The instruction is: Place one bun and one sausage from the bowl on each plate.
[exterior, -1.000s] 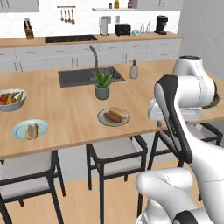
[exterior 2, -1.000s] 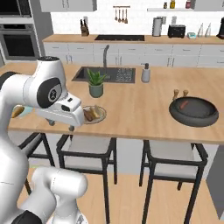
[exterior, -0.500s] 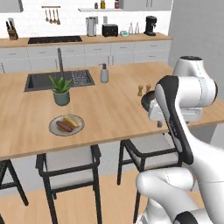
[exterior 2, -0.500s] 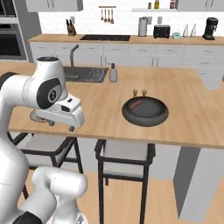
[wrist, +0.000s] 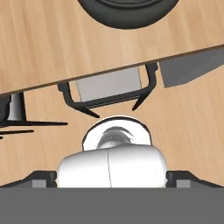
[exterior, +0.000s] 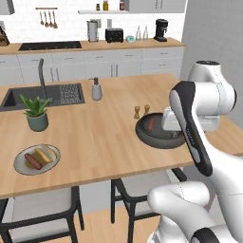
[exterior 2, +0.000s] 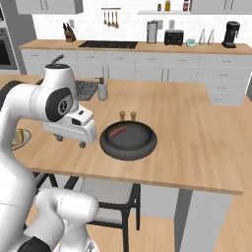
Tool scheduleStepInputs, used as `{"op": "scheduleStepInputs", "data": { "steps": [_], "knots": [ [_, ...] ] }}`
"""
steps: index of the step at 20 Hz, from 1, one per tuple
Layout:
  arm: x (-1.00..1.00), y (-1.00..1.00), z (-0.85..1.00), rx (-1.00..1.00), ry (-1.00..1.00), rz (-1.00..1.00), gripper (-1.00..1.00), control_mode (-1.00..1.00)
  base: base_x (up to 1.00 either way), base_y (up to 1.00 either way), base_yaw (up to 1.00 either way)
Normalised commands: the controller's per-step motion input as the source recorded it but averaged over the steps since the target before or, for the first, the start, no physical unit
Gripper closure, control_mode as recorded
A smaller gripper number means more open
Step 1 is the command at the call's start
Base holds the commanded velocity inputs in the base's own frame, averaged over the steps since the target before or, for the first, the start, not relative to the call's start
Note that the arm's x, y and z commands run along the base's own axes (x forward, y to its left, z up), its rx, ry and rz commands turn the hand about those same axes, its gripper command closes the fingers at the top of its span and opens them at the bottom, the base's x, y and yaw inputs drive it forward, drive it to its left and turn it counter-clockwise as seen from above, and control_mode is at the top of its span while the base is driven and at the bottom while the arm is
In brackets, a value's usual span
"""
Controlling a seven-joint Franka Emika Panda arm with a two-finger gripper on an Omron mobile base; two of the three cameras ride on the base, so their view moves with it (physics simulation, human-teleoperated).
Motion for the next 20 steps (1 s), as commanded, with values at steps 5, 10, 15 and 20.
{"op": "scheduleStepInputs", "data": {
  "steps": [5,10,15,20],
  "knots": [
    [0.0,0.0,0.0,0.0,0.0,0.0,-1.0,1.0,1.0,0.0,-0.06],
    [1.0,-0.36,0.0,0.1,0.08,-0.09,-1.0,-1.0,0.0,0.0,0.0],
    [1.0,-0.23,-0.16,0.09,0.02,-0.05,-1.0,-1.0,0.0,0.0,0.0],
    [1.0,0.0,-0.47,0.0,-0.02,-0.03,-1.0,-1.0,0.0,0.0,0.0]
  ]
}}
